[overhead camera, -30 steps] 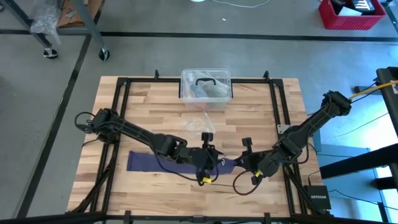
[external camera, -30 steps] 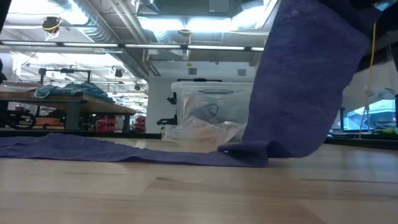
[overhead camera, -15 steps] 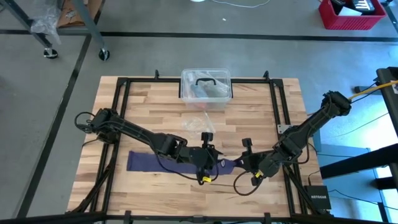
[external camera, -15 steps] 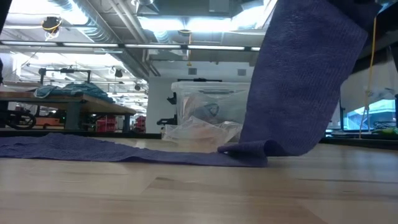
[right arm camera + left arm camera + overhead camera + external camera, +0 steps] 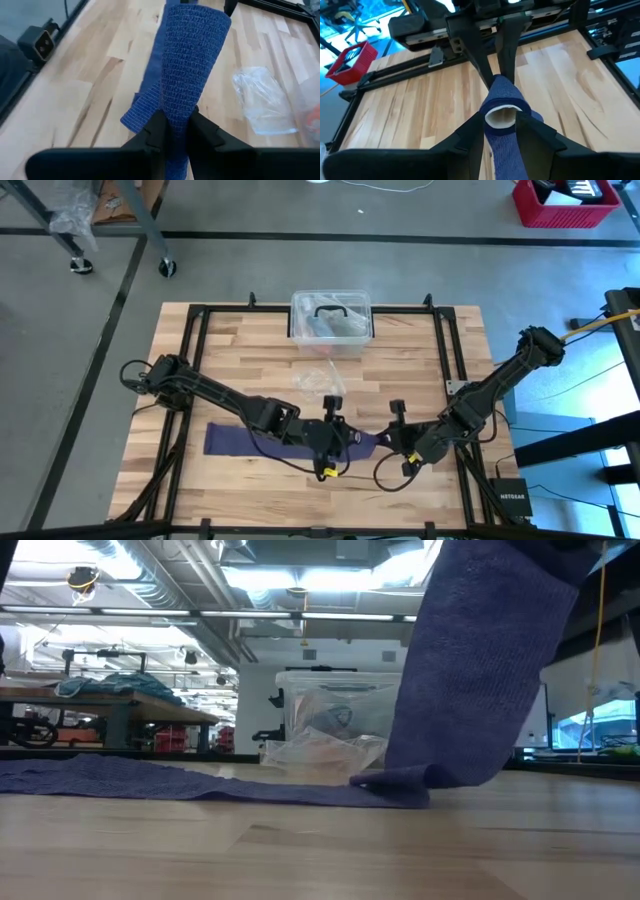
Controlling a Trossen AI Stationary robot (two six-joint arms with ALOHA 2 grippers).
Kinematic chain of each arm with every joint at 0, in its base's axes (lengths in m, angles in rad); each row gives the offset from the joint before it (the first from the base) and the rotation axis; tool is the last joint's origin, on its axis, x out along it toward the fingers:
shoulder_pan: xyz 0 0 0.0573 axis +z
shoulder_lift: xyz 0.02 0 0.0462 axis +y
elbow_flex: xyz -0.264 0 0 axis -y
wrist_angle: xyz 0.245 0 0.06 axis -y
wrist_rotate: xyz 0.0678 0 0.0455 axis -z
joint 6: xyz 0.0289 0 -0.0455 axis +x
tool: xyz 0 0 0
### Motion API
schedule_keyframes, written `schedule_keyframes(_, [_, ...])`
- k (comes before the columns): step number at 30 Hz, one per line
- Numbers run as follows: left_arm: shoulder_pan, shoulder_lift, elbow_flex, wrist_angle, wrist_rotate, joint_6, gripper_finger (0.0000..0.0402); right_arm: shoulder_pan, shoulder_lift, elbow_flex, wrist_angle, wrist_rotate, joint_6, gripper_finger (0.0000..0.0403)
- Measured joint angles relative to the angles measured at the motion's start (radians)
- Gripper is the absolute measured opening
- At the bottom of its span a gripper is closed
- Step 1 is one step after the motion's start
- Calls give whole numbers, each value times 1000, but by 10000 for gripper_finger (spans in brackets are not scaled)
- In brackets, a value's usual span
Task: Roll bandage
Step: Roll the blue bandage
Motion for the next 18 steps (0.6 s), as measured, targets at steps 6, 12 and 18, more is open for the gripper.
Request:
schedule_keyframes(6, [6,6,0,3,6,1,104,2,26,0,8,-14,-18,53])
schedule_keyframes(12, [6,10,1,-2,6,0,104,1,29,0,56,-39,-46,53])
schedule_keyframes(18, [14,22,2,2,104,0,104,-5,30,-2,76,-62,-75,53])
